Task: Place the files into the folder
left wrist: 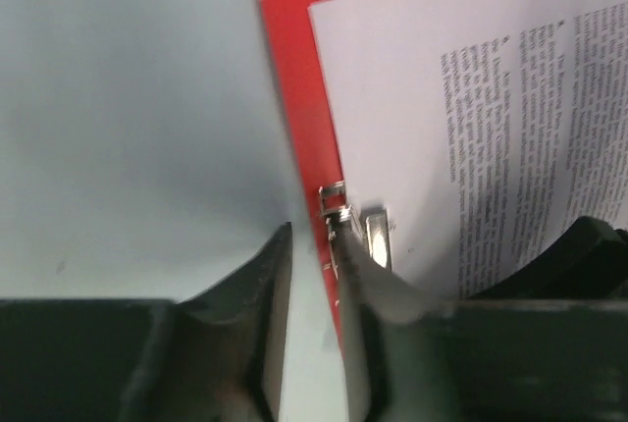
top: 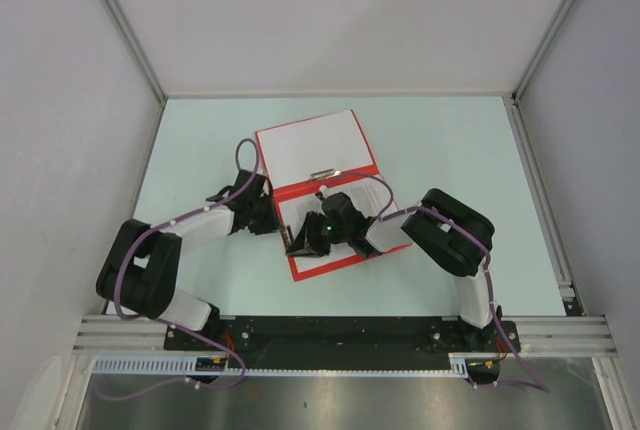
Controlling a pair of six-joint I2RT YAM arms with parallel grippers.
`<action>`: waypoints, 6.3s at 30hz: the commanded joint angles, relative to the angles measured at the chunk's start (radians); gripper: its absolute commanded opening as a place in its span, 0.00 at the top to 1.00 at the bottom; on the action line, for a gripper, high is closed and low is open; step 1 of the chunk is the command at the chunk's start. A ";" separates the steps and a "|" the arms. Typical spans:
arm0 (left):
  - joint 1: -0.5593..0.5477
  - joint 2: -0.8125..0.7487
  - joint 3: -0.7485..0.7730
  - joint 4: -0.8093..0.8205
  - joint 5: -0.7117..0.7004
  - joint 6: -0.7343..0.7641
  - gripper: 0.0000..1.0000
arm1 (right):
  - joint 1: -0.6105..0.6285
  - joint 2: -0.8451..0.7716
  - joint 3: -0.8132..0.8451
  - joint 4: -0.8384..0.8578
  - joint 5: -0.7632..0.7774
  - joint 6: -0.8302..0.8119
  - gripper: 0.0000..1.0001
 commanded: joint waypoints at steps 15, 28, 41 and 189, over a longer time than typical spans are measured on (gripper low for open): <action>0.015 -0.195 0.211 -0.185 0.210 0.190 0.38 | -0.273 -0.513 0.071 -0.751 0.150 -0.531 0.05; -0.126 -0.285 0.141 -0.102 0.382 0.116 0.29 | -0.768 -0.328 0.071 -0.728 -0.066 -0.810 0.04; -0.138 -0.638 0.043 -0.231 0.352 -0.048 0.25 | -0.641 -0.265 -0.065 -0.401 -0.328 -0.538 0.52; -0.293 -0.264 0.489 -0.194 0.382 -0.105 0.00 | -1.431 -1.158 -0.133 -1.454 0.142 -0.600 0.23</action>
